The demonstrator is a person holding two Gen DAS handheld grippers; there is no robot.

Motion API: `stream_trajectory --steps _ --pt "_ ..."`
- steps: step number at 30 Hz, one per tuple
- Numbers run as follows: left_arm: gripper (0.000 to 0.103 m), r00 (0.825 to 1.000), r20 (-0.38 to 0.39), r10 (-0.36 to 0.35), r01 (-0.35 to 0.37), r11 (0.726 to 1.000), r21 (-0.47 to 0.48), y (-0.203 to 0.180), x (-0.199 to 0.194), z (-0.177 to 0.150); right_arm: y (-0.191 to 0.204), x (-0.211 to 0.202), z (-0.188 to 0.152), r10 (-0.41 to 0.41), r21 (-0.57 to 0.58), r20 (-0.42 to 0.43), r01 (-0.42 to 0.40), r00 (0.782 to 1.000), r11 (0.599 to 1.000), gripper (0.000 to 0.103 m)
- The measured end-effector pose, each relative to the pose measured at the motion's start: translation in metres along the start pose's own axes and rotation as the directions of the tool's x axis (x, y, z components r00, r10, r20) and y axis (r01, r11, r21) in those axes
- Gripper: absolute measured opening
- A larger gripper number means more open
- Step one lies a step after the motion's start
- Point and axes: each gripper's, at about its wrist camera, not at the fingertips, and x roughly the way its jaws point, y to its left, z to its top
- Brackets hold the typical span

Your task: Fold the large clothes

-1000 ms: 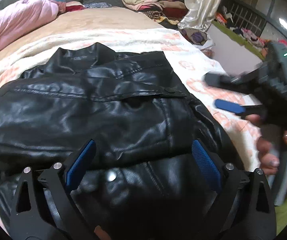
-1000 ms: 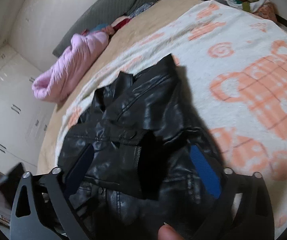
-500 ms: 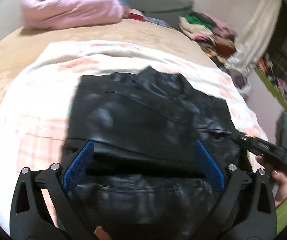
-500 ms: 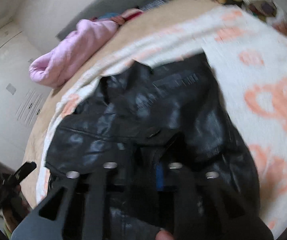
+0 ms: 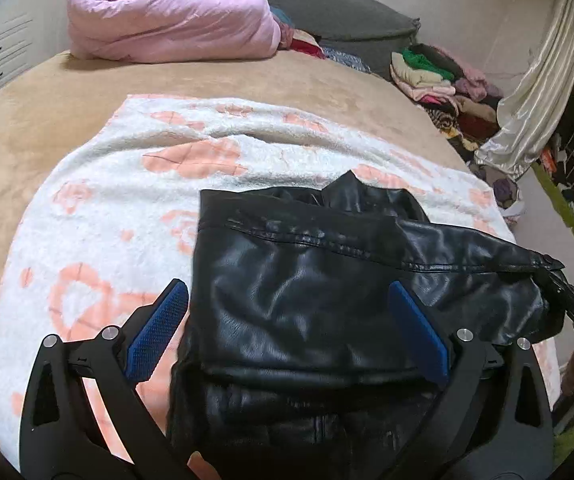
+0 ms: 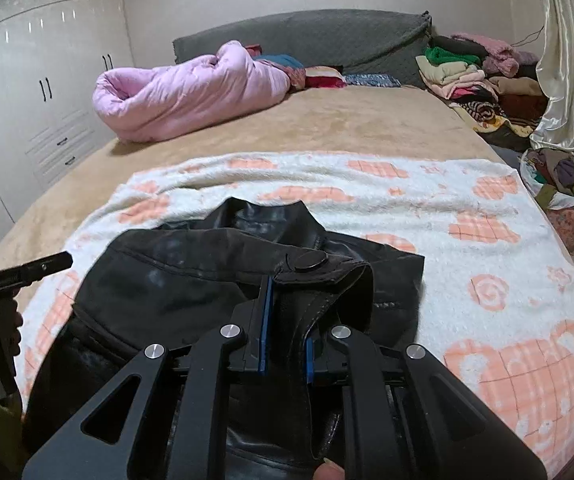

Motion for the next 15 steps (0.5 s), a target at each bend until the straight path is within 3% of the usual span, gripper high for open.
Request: stream_trajectory --steps 3,5,6,8,10,15 --pt "0.073 1.0 -0.01 0.006 -0.006 0.999 0.036 -0.008 0.013 -0.001 -0.003 0.007 -0.004 -0.011 0.008 -0.017 0.011 1.0 1.0 0.012" --pt "0.054 1.0 -0.02 -0.013 0.014 0.999 0.042 -0.007 0.021 -0.001 -0.006 0.011 -0.006 -0.014 0.018 -0.029 0.014 0.999 1.0 0.012" --pt "0.05 0.999 -0.033 -0.01 0.012 0.999 0.045 -0.007 0.028 -0.002 -0.008 0.012 -0.007 -0.014 0.021 -0.033 0.015 0.999 1.0 0.012" --pt "0.028 0.998 -0.055 -0.019 0.022 0.998 0.057 -0.009 0.036 -0.004 -0.01 0.015 -0.007 -0.019 0.024 -0.041 0.02 0.999 0.999 0.012" --pt "0.021 0.996 -0.082 -0.026 0.033 0.996 0.078 -0.012 0.044 -0.008 -0.011 0.018 -0.008 -0.026 0.02 -0.049 0.027 0.998 0.999 0.012" --pt "0.021 0.989 -0.148 -0.013 0.03 0.993 0.112 -0.014 0.064 -0.022 -0.017 0.026 -0.012 -0.033 0.054 -0.074 0.037 0.997 0.998 0.012"
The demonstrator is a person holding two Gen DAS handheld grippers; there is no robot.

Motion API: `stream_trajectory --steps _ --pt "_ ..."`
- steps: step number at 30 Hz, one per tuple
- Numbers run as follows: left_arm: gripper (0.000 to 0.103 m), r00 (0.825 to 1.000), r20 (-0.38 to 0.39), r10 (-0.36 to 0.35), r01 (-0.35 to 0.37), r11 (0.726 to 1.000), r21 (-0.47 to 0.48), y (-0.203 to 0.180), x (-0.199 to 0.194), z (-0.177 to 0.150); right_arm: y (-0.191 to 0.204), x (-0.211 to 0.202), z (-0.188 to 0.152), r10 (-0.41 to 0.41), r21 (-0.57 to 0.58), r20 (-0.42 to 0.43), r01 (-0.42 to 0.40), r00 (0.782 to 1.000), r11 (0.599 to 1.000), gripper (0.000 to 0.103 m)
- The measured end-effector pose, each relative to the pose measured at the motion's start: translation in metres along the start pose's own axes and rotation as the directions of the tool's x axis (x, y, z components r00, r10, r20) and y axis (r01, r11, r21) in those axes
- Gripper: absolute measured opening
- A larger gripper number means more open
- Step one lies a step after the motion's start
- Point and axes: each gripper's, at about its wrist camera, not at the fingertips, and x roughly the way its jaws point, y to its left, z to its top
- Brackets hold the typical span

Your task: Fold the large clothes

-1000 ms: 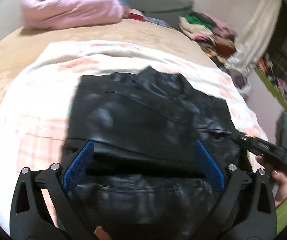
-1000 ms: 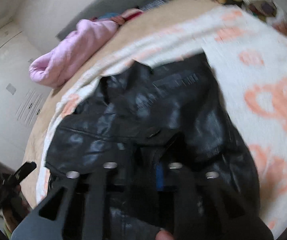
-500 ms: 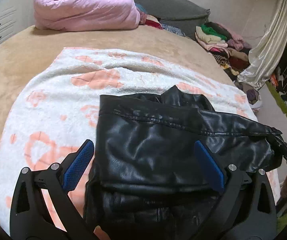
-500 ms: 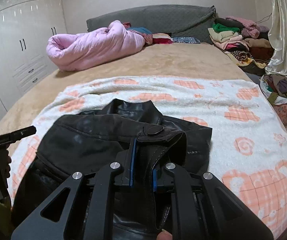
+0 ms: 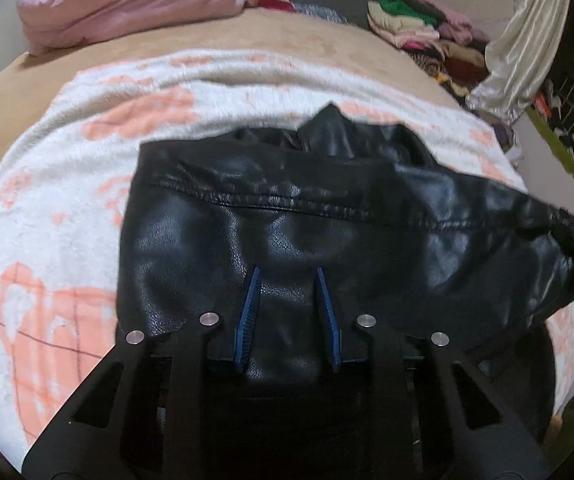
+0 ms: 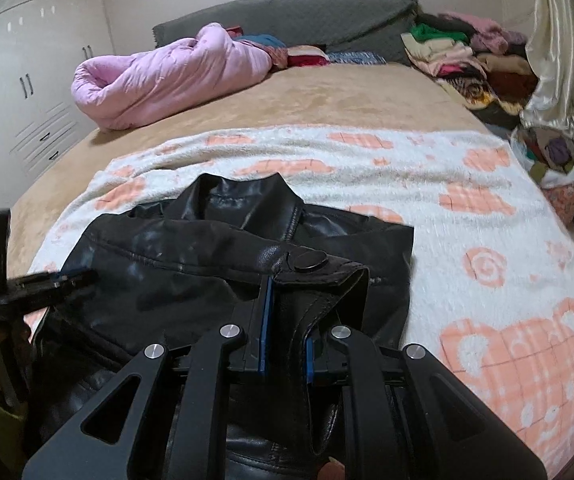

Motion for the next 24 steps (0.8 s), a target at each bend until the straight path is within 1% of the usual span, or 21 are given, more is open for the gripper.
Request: stream_trajectory --steps 3,4,5,6,8,9,10,12,14,17,20,23,24 --pt "0.021 0.999 0.005 -0.033 0.034 0.999 -0.035 0.007 0.004 -0.004 -0.006 0.01 -0.003 -0.007 0.037 -0.025 0.008 1.0 0.999 0.013" --pt "0.021 0.999 0.005 -0.046 0.046 0.998 -0.05 0.01 0.004 -0.005 -0.007 0.012 -0.004 -0.016 0.046 -0.031 0.017 0.999 0.999 0.02" --pt "0.021 0.999 0.002 -0.055 0.055 0.997 -0.06 0.012 0.004 -0.005 -0.01 0.015 -0.005 -0.034 0.063 -0.046 0.037 0.998 0.997 0.024" --pt "0.021 0.998 -0.001 -0.059 0.059 0.996 -0.064 0.012 0.004 -0.005 -0.013 0.017 -0.007 -0.045 0.08 -0.06 0.05 0.997 0.996 0.025" --pt "0.021 0.998 0.0 -0.055 0.055 0.997 -0.06 0.011 0.003 -0.005 -0.023 0.018 -0.009 -0.025 0.138 -0.079 0.036 0.997 0.99 0.028" --pt "0.021 0.999 0.001 -0.049 0.049 0.997 -0.056 0.01 0.003 -0.005 -0.026 0.016 -0.009 -0.029 0.158 -0.074 0.04 0.997 0.987 0.032" --pt "0.021 0.999 -0.002 -0.042 0.042 0.998 -0.05 0.007 0.003 -0.006 -0.028 0.011 -0.009 -0.045 0.171 -0.061 0.055 0.997 0.984 0.038" --pt "0.021 1.0 0.0 -0.024 0.024 0.999 -0.039 0.004 0.003 -0.006 -0.031 -0.004 -0.007 -0.091 0.192 0.0 0.09 0.996 0.977 0.042" --pt "0.021 1.0 0.0 -0.008 0.008 1.0 -0.023 0.001 0.004 -0.006 -0.028 -0.015 -0.003 -0.11 0.201 0.053 0.097 0.993 0.975 0.044" --pt "0.021 1.0 0.003 0.01 -0.01 1.0 0.001 -0.002 0.004 -0.006 -0.008 -0.01 0.005 -0.05 0.126 0.049 0.044 0.998 0.991 0.044" --pt "0.021 1.0 0.001 0.011 -0.011 1.0 0.003 -0.001 0.004 -0.006 0.018 0.004 0.008 -0.016 0.046 0.027 0.014 1.0 0.999 0.048" --pt "0.021 1.0 -0.003 0.014 -0.014 1.0 0.008 0.0 0.004 -0.005 0.04 0.025 0.009 -0.015 -0.021 -0.017 0.014 1.0 1.0 0.051" --pt "0.021 1.0 -0.003 0.015 -0.015 1.0 0.011 0.0 0.004 -0.005 0.044 0.031 0.008 -0.028 -0.037 -0.031 0.027 0.999 0.999 0.051"
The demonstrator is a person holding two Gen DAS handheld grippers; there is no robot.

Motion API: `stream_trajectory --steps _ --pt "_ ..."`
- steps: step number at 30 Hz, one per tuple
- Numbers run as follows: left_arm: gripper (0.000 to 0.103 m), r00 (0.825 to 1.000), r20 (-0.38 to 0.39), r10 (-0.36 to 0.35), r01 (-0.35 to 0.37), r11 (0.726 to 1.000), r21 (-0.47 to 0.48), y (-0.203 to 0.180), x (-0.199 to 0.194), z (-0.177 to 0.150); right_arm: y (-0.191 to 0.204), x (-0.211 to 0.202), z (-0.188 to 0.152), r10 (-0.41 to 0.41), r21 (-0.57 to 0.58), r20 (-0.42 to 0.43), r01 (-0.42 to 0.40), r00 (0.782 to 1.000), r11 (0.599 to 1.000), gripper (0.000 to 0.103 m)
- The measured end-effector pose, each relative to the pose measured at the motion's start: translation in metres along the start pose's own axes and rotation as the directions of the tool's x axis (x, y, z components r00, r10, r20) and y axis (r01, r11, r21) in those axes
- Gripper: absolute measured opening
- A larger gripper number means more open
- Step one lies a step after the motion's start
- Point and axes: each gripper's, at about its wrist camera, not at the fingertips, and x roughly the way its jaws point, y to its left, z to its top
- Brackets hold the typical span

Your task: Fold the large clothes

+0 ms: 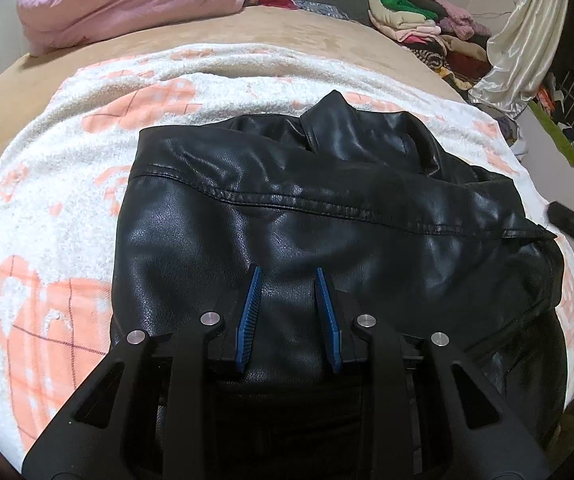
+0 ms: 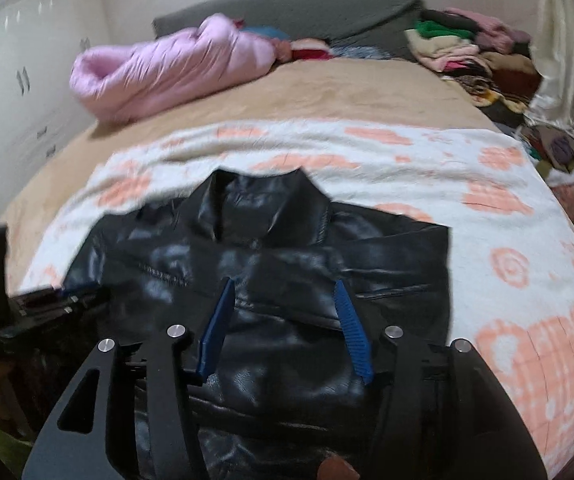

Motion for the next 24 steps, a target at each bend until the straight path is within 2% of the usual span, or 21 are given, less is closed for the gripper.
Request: stream_trajectory --steps 4,8,16,17,19,20,21,24 --pt "0.021 1.0 0.0 0.001 -0.001 1.0 0.001 -0.001 0.001 0.0 -0.01 0.031 -0.008 -0.058 0.01 -0.075 0.059 0.996 0.998 0.058" --pt "0.021 1.0 -0.003 -0.003 0.003 1.0 -0.003 -0.002 0.001 0.001 -0.029 0.054 -0.022 -0.021 0.073 -0.145 0.031 0.989 0.997 0.055" --pt "0.021 1.0 -0.002 -0.007 0.007 1.0 0.001 -0.001 -0.001 0.001 -0.016 0.052 -0.026 -0.056 0.034 -0.126 0.061 0.99 0.998 0.059" --pt "0.021 1.0 -0.001 -0.008 0.008 1.0 0.002 -0.001 -0.001 0.001 -0.016 0.046 -0.025 -0.05 0.035 -0.112 0.054 0.992 0.998 0.061" --pt "0.021 1.0 0.002 -0.019 0.019 1.0 0.0 0.0 -0.005 0.001 -0.013 0.032 -0.023 -0.035 0.039 -0.086 0.039 0.996 0.998 0.073" --pt "0.022 1.0 0.002 -0.026 0.026 1.0 -0.003 0.0 -0.006 0.001 -0.011 0.026 -0.023 -0.028 0.041 -0.074 0.031 0.997 0.999 0.074" --pt "0.023 0.999 0.003 -0.034 0.034 0.999 -0.007 0.001 -0.009 0.001 -0.009 0.02 -0.023 -0.016 0.041 -0.062 0.019 0.998 0.999 0.074" --pt "0.034 0.999 0.015 -0.051 0.051 0.999 0.0 -0.003 -0.02 -0.001 -0.003 0.003 -0.027 -0.001 0.029 -0.036 0.002 0.999 1.0 0.075"
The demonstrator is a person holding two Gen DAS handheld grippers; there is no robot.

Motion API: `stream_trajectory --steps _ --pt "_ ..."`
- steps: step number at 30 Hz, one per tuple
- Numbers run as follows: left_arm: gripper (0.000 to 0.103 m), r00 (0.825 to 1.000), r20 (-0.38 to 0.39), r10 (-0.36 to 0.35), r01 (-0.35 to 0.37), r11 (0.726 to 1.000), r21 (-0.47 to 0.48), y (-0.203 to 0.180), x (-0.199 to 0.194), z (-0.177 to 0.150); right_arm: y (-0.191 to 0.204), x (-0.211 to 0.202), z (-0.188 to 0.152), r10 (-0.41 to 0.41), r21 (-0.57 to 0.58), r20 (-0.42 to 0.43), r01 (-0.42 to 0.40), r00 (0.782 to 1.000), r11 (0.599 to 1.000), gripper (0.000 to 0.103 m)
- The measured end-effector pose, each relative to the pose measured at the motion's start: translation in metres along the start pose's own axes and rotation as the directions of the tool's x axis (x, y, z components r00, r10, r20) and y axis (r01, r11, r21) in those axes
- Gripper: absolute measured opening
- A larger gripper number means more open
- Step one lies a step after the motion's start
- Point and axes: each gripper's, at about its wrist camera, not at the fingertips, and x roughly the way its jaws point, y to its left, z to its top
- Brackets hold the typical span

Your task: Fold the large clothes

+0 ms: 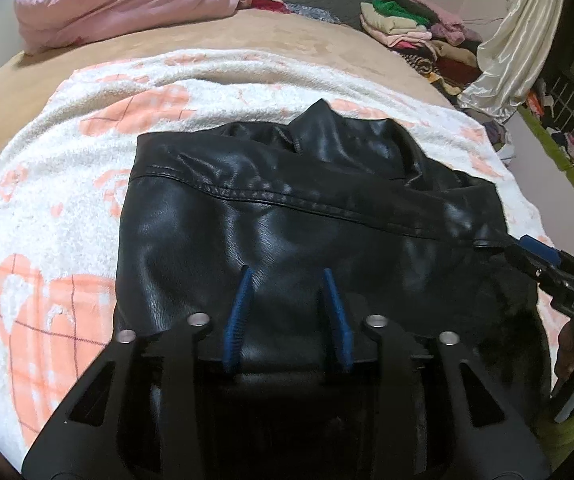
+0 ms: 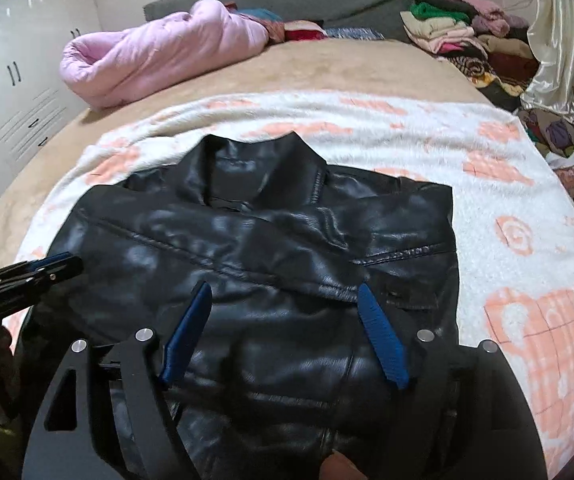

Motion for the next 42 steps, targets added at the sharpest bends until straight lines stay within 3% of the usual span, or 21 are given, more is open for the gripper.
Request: stream_trajectory --steps 7,11,15,19,20,24,26,29,42 --pt "0.054 1.0 -0.004 0.015 -0.014 0.996 0.092 -0.022 -0.016 -0.016 0.014 -0.022 -0.015 0.039 -0.029 0.011 -0.038 0.999 0.999 0.078" --pt "0.054 0.997 -0.056 0.06 -0.051 0.989 0.14 -0.029 -0.001 -0.028 0.013 -0.007 -0.026 -0.025 -0.035 -0.059 0.023 0.998 0.999 0.078" --pt "0.054 0.996 -0.064 0.058 -0.049 0.99 0.135 -0.028 0.006 -0.029 0.0 0.02 -0.039 -0.084 -0.01 -0.155 0.083 0.984 0.996 0.079" --pt "0.056 0.998 -0.05 0.049 -0.042 0.99 0.136 -0.029 -0.003 -0.027 -0.005 0.007 -0.042 -0.039 0.035 -0.106 0.043 0.994 0.998 0.079" --pt "0.065 0.998 -0.05 0.039 -0.032 0.99 0.134 -0.029 -0.006 -0.026 -0.006 -0.002 -0.042 -0.024 0.045 -0.078 0.027 0.997 0.999 0.079" --pt "0.075 0.999 -0.015 0.035 -0.032 0.988 0.154 -0.036 -0.02 -0.024 -0.005 -0.027 -0.041 0.0 0.054 -0.021 0.001 1.0 0.999 0.09" --pt "0.086 1.0 0.0 0.031 -0.031 0.986 0.163 -0.039 -0.027 -0.023 -0.004 -0.036 -0.041 0.006 0.061 -0.006 -0.006 1.0 0.998 0.091" --pt "0.093 0.999 0.024 0.039 -0.042 0.985 0.165 -0.041 -0.036 -0.021 -0.004 -0.046 -0.042 0.019 0.078 0.011 -0.019 1.0 0.997 0.091" --pt "0.093 0.997 0.069 0.016 -0.026 0.99 0.14 -0.043 -0.067 -0.019 0.006 -0.088 -0.043 0.018 0.064 0.084 -0.024 0.996 0.998 0.096"
